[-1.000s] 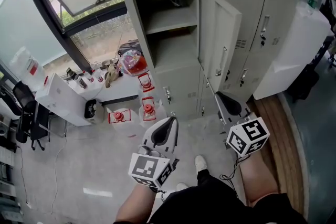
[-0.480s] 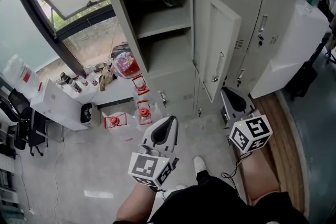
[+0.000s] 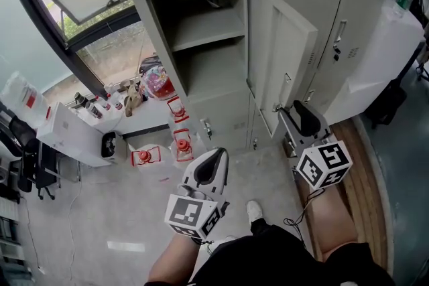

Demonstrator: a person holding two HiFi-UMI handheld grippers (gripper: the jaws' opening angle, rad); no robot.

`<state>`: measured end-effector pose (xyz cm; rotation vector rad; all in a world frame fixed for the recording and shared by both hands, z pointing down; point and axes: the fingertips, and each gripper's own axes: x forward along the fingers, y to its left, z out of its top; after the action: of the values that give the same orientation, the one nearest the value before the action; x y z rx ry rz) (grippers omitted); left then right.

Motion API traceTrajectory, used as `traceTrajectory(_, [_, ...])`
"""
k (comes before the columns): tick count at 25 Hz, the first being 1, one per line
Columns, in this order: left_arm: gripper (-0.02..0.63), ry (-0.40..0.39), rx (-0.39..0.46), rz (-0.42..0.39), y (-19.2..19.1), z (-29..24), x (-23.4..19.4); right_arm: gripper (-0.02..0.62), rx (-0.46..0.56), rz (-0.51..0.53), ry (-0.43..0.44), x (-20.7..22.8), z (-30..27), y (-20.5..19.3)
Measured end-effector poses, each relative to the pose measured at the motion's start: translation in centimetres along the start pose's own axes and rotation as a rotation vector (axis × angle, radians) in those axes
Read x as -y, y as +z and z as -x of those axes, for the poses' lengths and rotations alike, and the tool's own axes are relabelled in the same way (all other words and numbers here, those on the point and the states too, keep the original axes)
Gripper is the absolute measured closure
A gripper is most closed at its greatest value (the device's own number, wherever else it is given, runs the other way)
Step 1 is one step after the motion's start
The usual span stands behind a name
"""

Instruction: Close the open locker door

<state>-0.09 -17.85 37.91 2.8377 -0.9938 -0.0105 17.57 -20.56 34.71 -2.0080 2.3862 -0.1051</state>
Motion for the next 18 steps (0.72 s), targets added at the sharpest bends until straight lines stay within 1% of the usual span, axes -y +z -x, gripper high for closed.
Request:
traceTrajectory(11, [0.589, 0.006, 0.007, 0.015, 0.0, -1.0, -0.5, 0.356, -0.032, 0.011, 0.041, 0.3, -2.5, 0.0])
traceTrajectory(15, [0.589, 0.011, 0.01, 0.017, 0.1, -1.1, -0.7, 0.398, -0.039, 0.014, 0.058, 0.0, -2.8, 0.1])
traceTrajectory(18, [0.588, 0.02, 0.009, 0.019, 0.1, -1.1, -0.8, 0.405, -0.041, 0.022, 0.078, -0.5, -3.0, 0.1])
